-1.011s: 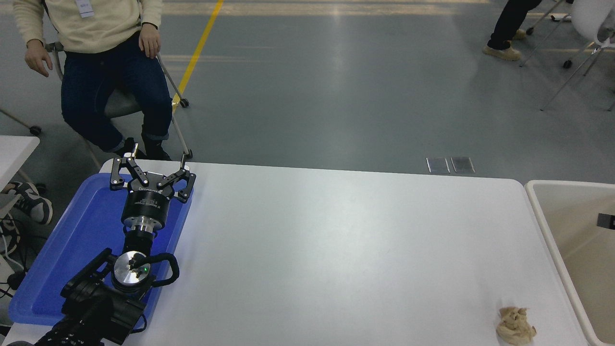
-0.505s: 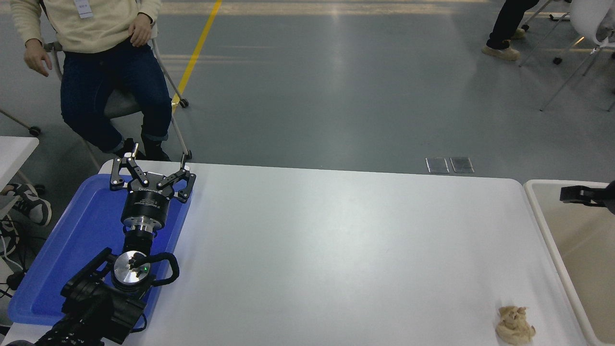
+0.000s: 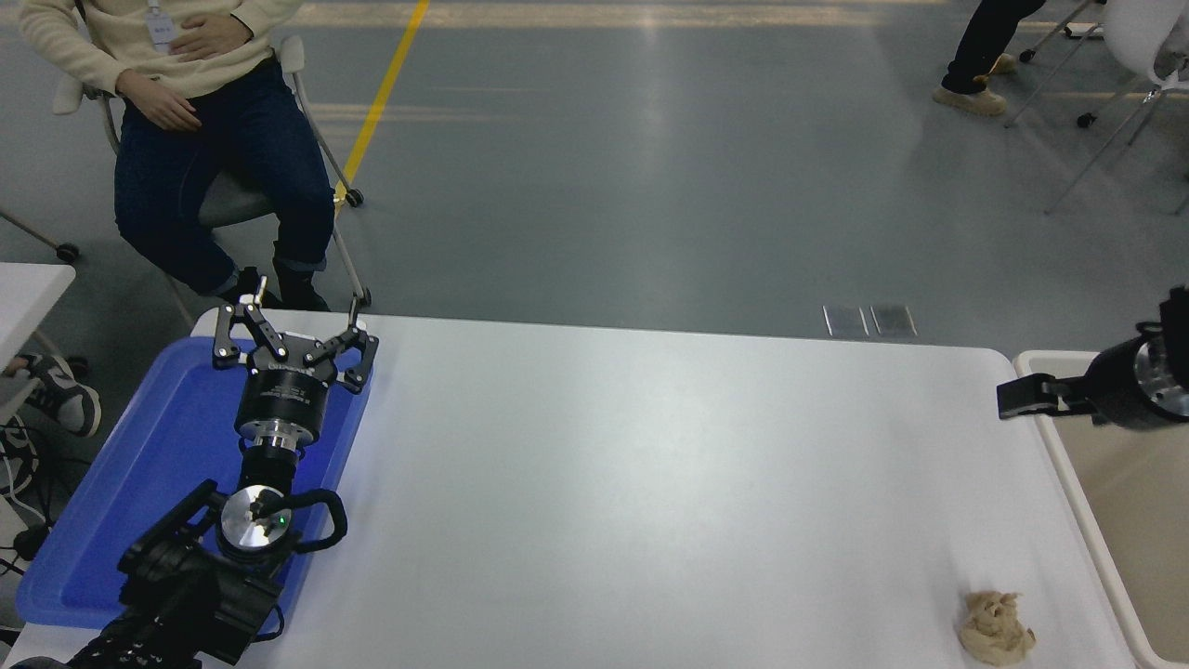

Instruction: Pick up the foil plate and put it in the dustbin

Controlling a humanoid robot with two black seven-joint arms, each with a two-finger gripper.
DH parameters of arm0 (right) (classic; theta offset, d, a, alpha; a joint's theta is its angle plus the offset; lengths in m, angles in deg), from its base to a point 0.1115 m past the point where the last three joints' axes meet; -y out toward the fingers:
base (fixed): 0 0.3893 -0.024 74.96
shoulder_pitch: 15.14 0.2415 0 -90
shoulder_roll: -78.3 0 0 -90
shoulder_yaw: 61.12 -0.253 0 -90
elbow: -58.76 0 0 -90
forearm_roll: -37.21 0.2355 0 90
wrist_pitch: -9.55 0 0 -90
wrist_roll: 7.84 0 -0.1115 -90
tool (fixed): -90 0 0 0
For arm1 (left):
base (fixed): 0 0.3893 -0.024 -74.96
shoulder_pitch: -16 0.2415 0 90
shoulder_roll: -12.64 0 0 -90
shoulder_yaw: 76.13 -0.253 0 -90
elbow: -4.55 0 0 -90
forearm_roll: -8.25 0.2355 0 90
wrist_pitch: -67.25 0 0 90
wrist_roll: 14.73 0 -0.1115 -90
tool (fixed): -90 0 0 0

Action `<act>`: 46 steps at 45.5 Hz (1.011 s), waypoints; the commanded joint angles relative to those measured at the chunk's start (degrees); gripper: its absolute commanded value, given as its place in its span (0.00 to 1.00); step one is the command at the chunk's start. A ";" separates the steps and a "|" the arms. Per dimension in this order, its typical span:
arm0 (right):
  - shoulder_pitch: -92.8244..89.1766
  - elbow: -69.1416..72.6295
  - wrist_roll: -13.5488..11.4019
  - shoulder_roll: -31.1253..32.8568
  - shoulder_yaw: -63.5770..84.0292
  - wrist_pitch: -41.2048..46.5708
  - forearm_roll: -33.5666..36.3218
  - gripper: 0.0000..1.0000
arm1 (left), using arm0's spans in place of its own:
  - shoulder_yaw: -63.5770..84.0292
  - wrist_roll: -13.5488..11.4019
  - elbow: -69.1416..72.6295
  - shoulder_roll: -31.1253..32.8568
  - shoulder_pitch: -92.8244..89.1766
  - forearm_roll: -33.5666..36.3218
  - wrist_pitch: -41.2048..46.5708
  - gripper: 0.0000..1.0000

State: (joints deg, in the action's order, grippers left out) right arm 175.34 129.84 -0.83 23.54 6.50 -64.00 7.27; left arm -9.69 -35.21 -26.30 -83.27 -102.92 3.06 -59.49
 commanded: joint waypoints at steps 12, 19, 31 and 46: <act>11.14 10.13 0.11 -12.12 0.23 0.16 12.97 1.00 | 0.00 0.00 0.00 0.02 0.00 0.00 0.01 1.00; 12.99 10.48 0.11 -14.93 -1.79 0.25 15.00 1.00 | 0.00 0.00 0.00 0.02 0.00 0.00 0.01 1.00; 15.88 11.62 -0.07 -16.25 -2.85 4.29 15.09 1.00 | 0.00 0.00 0.00 -0.06 0.00 -0.09 0.01 1.00; 20.10 13.38 -0.07 -17.92 -1.53 11.59 16.40 1.00 | 0.00 0.00 0.00 0.02 0.00 -0.09 0.01 1.00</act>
State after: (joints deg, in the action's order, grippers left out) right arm 193.02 142.36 -0.82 7.15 4.10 -56.29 22.27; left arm -9.69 -35.21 -26.30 -83.26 -102.92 3.01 -59.46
